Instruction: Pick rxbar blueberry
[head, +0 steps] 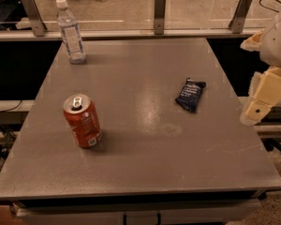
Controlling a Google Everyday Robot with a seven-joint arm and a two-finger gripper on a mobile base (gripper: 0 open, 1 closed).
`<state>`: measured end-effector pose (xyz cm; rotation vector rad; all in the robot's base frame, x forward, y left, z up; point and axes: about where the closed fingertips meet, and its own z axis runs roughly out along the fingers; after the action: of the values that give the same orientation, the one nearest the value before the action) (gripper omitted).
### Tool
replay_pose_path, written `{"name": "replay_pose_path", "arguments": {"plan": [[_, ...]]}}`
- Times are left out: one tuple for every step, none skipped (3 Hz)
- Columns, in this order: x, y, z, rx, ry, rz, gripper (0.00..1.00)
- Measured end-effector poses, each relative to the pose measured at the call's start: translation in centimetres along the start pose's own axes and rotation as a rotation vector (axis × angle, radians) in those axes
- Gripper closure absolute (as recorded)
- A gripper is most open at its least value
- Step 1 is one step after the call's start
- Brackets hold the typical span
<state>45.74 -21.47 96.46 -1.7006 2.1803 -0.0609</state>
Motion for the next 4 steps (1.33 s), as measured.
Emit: {"name": "replay_pose_path", "arguments": {"plan": [[-0.4, -2.7, 3.6, 0.005, -0.115, 0.010, 0.00], [-1.0, -5.6, 7.4, 0.000, -0.229, 0.027, 0.00], [-2.1, -7.4, 11.3, -0.018, -0.304, 0.026, 0.00], [-2.8, -8.5, 14.4, -0.034, -0.340, 0.029, 0.00]]}}
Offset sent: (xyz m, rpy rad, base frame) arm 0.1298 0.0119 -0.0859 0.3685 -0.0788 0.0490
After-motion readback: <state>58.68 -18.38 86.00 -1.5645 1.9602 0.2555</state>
